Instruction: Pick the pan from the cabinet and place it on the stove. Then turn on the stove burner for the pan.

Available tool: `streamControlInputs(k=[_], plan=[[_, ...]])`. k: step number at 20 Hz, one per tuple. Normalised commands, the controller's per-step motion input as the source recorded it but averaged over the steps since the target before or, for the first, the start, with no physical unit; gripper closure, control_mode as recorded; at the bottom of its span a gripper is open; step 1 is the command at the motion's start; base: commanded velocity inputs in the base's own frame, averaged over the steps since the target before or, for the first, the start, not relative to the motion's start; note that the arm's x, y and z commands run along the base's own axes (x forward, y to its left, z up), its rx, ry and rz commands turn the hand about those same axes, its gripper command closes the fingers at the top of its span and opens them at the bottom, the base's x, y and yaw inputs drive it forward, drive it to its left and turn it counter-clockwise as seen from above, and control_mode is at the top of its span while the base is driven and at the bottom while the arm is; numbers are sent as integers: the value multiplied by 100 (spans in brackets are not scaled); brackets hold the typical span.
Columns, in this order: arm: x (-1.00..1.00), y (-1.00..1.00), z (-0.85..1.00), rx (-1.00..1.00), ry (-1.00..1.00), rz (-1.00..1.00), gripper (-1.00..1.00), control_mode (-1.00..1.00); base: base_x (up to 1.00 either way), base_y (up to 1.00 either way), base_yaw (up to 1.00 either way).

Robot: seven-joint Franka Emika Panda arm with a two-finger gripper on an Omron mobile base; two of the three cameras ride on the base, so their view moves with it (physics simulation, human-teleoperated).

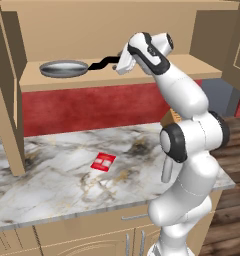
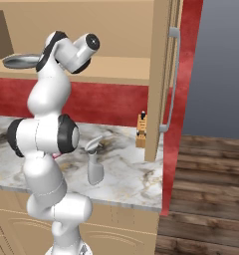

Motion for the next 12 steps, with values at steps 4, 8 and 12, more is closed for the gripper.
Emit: streamControlInputs(k=[4, 8, 12], plan=[[10, 4, -15, -3, 0, 1, -100, -100, 0, 0, 0], [11, 5, -19, -3, 0, 0, -100, -100, 0, 0, 0], [7, 9, -20, -4, 0, 0, -100, -100, 0, 0, 0]])
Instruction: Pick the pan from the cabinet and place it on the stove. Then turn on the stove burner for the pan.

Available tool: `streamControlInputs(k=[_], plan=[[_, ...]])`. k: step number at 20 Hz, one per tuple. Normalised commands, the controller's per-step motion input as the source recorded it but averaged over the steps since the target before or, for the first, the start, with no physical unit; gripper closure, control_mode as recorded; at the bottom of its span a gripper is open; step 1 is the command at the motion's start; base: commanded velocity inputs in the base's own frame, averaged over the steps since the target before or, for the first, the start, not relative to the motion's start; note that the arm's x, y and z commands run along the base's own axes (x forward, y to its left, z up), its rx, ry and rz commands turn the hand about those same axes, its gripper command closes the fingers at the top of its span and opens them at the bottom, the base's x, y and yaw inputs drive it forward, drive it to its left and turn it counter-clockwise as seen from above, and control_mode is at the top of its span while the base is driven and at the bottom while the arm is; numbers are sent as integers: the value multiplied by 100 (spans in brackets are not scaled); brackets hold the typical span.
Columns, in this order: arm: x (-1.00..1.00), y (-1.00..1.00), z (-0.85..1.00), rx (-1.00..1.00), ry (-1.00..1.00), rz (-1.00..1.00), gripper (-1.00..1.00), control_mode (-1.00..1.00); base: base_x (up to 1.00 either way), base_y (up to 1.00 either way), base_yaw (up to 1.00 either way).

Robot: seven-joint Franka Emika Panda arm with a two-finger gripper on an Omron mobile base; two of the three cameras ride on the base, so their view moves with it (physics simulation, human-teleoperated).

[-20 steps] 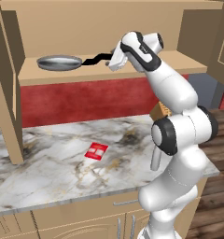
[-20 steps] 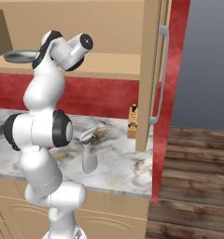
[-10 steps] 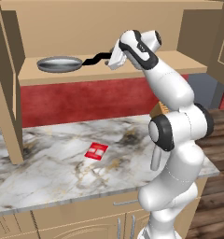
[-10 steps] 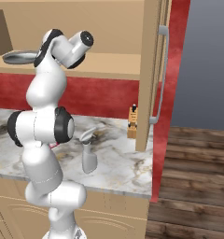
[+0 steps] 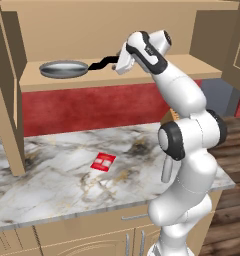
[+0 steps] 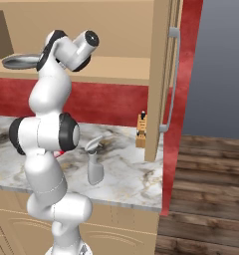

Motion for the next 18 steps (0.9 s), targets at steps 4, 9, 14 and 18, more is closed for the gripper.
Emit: streamControlInputs(k=[4, 9, 14, 18], plan=[[5, 14, -18, -4, 0, 0, 100, -100, 0, 0, 0], [4, 11, -15, -2, 0, 0, 100, -100, 0, 0, 0], [0, 4, -7, 0, 0, 0, 100, -100, 0, 0, 0], [0, 1, 0, 0, -4, 0, 100, -100, 0, 0, 0]])
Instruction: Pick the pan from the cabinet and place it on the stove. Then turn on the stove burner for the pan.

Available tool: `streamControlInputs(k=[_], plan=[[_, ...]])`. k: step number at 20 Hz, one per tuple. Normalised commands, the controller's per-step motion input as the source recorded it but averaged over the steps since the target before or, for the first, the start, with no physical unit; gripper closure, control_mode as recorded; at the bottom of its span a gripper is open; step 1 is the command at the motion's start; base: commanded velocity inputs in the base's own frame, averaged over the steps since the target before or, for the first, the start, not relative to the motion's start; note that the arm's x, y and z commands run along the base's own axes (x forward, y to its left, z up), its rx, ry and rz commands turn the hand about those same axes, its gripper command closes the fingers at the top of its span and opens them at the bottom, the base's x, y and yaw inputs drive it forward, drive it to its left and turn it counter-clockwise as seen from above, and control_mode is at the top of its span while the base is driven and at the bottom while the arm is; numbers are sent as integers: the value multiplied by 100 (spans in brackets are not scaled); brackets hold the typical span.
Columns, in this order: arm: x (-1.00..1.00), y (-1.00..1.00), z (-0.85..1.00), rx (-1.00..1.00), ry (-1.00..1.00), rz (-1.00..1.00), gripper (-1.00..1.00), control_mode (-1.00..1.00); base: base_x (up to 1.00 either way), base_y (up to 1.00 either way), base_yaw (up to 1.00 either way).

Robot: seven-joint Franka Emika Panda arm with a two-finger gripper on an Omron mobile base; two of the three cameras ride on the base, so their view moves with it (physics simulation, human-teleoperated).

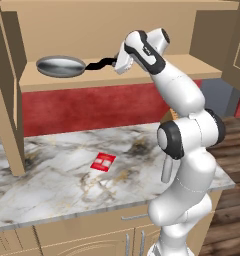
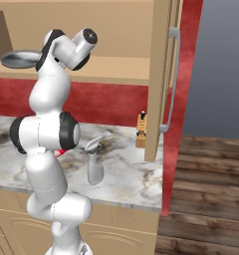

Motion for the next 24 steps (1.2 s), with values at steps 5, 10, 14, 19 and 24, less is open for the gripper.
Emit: streamControlInputs(k=[5, 10, 14, 19, 24], plan=[[-3, 0, 0, 0, -11, 0, 100, -100, 0, 0, 0], [-12, 0, 0, 0, -19, 0, 100, -100, 0, 0, 0], [-26, 0, 0, 0, -23, 0, 100, -100, 0, 0, 0], [-47, -8, 0, 0, -20, 0, 100, -100, 0, 0, 0], [-47, -13, 1, 0, -9, 0, 100, -100, 0, 0, 0]])
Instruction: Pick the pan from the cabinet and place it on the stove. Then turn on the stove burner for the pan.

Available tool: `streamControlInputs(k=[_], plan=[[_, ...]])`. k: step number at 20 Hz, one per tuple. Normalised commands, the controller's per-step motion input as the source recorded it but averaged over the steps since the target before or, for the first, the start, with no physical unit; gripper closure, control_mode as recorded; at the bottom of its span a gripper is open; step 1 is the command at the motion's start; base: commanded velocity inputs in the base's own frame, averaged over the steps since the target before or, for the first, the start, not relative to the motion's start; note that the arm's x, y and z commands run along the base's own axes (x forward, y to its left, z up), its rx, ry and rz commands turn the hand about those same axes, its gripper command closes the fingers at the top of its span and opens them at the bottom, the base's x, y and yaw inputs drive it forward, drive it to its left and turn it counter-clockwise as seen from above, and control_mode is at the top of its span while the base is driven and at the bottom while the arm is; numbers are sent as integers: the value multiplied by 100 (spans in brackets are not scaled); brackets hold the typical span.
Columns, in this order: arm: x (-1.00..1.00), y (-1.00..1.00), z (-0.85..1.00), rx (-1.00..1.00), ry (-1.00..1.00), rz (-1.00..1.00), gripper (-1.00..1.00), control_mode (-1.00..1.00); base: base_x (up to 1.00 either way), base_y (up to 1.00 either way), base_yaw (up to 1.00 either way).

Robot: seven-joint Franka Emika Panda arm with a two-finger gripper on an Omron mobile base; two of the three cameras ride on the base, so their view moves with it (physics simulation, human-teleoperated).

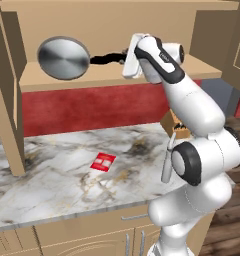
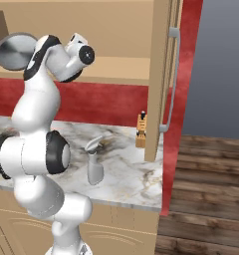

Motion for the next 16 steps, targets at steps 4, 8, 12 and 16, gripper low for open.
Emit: streamControlInputs(k=[4, 8, 12, 16], plan=[[-29, -38, 0, 1, -2, 9, 100, -100, 0, 0, 0], [-20, -20, 0, 0, -7, 0, 100, -100, 0, 0, 0], [-22, -17, 0, 0, -4, -1, 100, -100, 0, 0, 0], [-18, -7, 0, 0, -4, -1, 100, -100, 0, 0, 0]])
